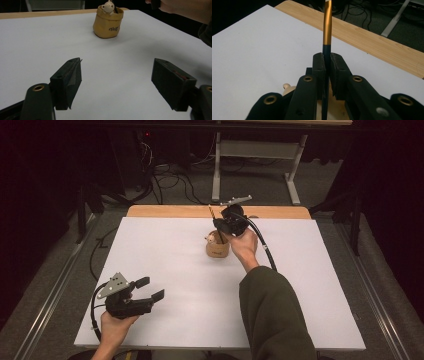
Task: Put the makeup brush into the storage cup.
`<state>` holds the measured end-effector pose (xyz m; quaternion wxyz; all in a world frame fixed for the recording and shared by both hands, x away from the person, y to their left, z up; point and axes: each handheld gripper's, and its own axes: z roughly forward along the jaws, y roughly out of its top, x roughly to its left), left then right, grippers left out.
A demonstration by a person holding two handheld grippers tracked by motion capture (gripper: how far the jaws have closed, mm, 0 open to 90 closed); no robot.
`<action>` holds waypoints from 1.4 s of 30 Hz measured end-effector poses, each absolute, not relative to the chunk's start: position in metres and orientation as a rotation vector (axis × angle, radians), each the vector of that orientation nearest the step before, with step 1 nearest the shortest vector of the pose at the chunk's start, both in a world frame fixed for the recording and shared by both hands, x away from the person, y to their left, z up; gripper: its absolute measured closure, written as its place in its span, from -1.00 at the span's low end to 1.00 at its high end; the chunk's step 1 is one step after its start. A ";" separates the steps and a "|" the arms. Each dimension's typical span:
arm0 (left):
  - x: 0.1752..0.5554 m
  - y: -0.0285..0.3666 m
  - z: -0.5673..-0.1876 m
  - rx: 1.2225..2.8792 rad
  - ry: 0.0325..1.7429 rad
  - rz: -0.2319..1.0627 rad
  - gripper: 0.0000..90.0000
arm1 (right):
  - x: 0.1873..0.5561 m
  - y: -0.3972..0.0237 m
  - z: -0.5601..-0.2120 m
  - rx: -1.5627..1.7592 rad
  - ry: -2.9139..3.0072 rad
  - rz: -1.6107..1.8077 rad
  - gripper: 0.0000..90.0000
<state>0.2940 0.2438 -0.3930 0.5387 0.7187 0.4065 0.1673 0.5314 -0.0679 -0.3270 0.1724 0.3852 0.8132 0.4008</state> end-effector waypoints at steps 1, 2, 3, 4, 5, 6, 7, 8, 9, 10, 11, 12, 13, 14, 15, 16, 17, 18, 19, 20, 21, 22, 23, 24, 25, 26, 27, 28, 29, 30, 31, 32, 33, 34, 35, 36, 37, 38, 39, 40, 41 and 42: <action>0.294 0.244 -0.393 1.708 0.968 0.396 -0.45 | 0.531 -0.068 -0.327 1.092 2.308 1.137 0.89; 0.294 0.245 -0.393 1.707 0.969 0.396 -0.45 | 0.531 -0.069 -0.327 1.100 2.309 1.135 0.89; 0.294 0.245 -0.393 1.706 0.971 0.397 -0.45 | 0.531 -0.069 -0.327 1.099 2.309 1.132 0.89; 0.294 0.245 -0.393 1.703 0.972 0.398 -0.45 | 0.531 -0.070 -0.326 1.100 2.309 1.130 0.89; 0.294 0.245 -0.393 1.703 0.971 0.398 -0.45 | 0.531 -0.070 -0.326 1.099 2.308 1.133 0.89; 0.294 0.245 -0.393 1.703 0.970 0.398 -0.45 | 0.531 -0.070 -0.326 1.100 2.309 1.133 0.89; 0.294 0.244 -0.393 1.707 0.969 0.396 -0.45 | 0.531 -0.071 -0.325 1.097 2.309 1.132 0.89; 0.294 0.244 -0.393 1.710 0.969 0.397 -0.45 | 0.531 -0.071 -0.325 1.102 2.310 1.132 0.89; 0.294 0.244 -0.393 1.712 0.967 0.397 -0.45 | 0.531 -0.071 -0.325 1.098 2.311 1.130 0.89; 0.294 0.244 -0.393 1.712 0.966 0.398 -0.45 | 0.530 -0.071 -0.325 1.105 2.311 1.129 0.88; 0.294 0.244 -0.393 1.710 0.967 0.398 -0.45 | 0.530 -0.072 -0.325 1.109 2.312 1.124 0.88; 0.294 0.244 -0.393 1.707 0.969 0.397 -0.45 | 0.530 -0.072 -0.325 1.106 2.312 1.126 0.88; 0.294 0.245 -0.393 1.705 0.970 0.398 -0.45 | 0.530 -0.072 -0.325 1.108 2.313 1.125 0.88; 0.294 0.245 -0.393 1.704 0.971 0.398 -0.45 | 0.530 -0.071 -0.326 1.111 2.315 1.124 0.88; 0.294 0.245 -0.393 1.702 0.972 0.398 -0.45 | 0.530 -0.071 -0.326 1.115 2.318 1.122 0.88; 0.294 0.245 -0.393 1.701 0.970 0.399 -0.45 | 0.530 -0.071 -0.326 1.117 2.318 1.120 0.87; 0.294 0.245 -0.393 1.703 0.969 0.398 -0.45 | 0.530 -0.071 -0.327 1.113 2.318 1.121 0.87; 0.294 0.245 -0.393 1.706 0.968 0.397 -0.45 | 0.530 -0.071 -0.327 1.127 2.323 1.114 0.85; 0.294 0.244 -0.393 1.708 0.968 0.395 -0.45 | 0.530 -0.071 -0.327 1.133 2.329 1.109 0.83; 0.294 0.244 -0.393 1.708 0.967 0.396 -0.45 | 0.530 -0.071 -0.328 1.136 2.330 1.115 0.81; 0.294 0.244 -0.393 1.707 0.967 0.396 -0.45 | 0.530 -0.071 -0.328 1.130 2.332 1.113 0.79; 0.294 0.245 -0.393 1.706 0.969 0.397 -0.45 | 0.530 -0.072 -0.328 1.132 2.336 1.107 0.78; 0.294 0.245 -0.393 1.705 0.971 0.398 -0.45 | 0.530 -0.072 -0.328 1.134 2.337 1.107 0.77; 0.294 0.245 -0.393 1.703 0.973 0.397 -0.45 | 0.530 -0.072 -0.328 1.138 2.336 1.111 0.77; 0.294 0.246 -0.393 1.701 0.974 0.397 -0.45 | 0.530 -0.073 -0.327 1.133 2.335 1.115 0.76; 0.294 0.246 -0.393 1.702 0.971 0.399 -0.45 | 0.529 -0.073 -0.327 1.138 2.331 1.119 0.75; 0.294 0.245 -0.393 1.703 0.970 0.399 -0.45 | 0.529 -0.074 -0.326 1.136 2.331 1.119 0.73; 0.294 0.245 -0.393 1.706 0.968 0.399 -0.45 | 0.529 -0.074 -0.325 1.135 2.331 1.122 0.72; 0.294 0.244 -0.393 1.707 0.969 0.395 -0.45 | 0.529 -0.075 -0.325 1.136 2.329 1.126 0.72; 0.294 0.244 -0.393 1.711 0.968 0.398 -0.45 | 0.528 -0.075 -0.324 1.140 2.329 1.129 0.71; 0.294 0.244 -0.393 1.711 0.967 0.399 -0.45 | 0.528 -0.076 -0.324 1.137 2.331 1.127 0.69; 0.294 0.244 -0.393 1.708 0.968 0.398 -0.45 | 0.528 -0.076 -0.323 1.132 2.334 1.130 0.67; 0.294 0.245 -0.393 1.707 0.969 0.399 -0.45 | 0.528 -0.077 -0.323 1.130 2.334 1.137 0.66; 0.294 0.245 -0.393 1.706 0.971 0.400 -0.45 | 0.527 -0.077 -0.323 1.141 2.333 1.134 0.65; 0.294 0.245 -0.393 1.705 0.972 0.400 -0.45 | 0.527 -0.078 -0.322 1.141 2.331 1.139 0.63; 0.294 0.245 -0.393 1.706 0.972 0.399 -0.45 | 0.527 -0.079 -0.322 1.144 2.330 1.143 0.62; 0.294 0.245 -0.393 1.706 0.971 0.399 -0.45 | 0.527 -0.079 -0.322 1.142 2.326 1.156 0.61; 0.294 0.245 -0.393 1.706 0.970 0.400 -0.45 | 0.526 -0.081 -0.322 1.144 2.313 1.168 0.59; 0.294 0.245 -0.393 1.707 0.968 0.398 -0.45 | 0.526 -0.082 -0.322 1.143 2.308 1.177 0.56; 0.294 0.244 -0.393 1.711 0.969 0.398 -0.45 | 0.526 -0.084 -0.322 1.148 2.309 1.173 0.52; 0.294 0.243 -0.393 1.707 0.971 0.398 -0.45 | 0.525 -0.085 -0.323 1.153 2.304 1.173 0.49; 0.294 0.243 -0.393 1.707 0.970 0.399 -0.45 | 0.525 -0.087 -0.323 1.156 2.301 1.173 0.47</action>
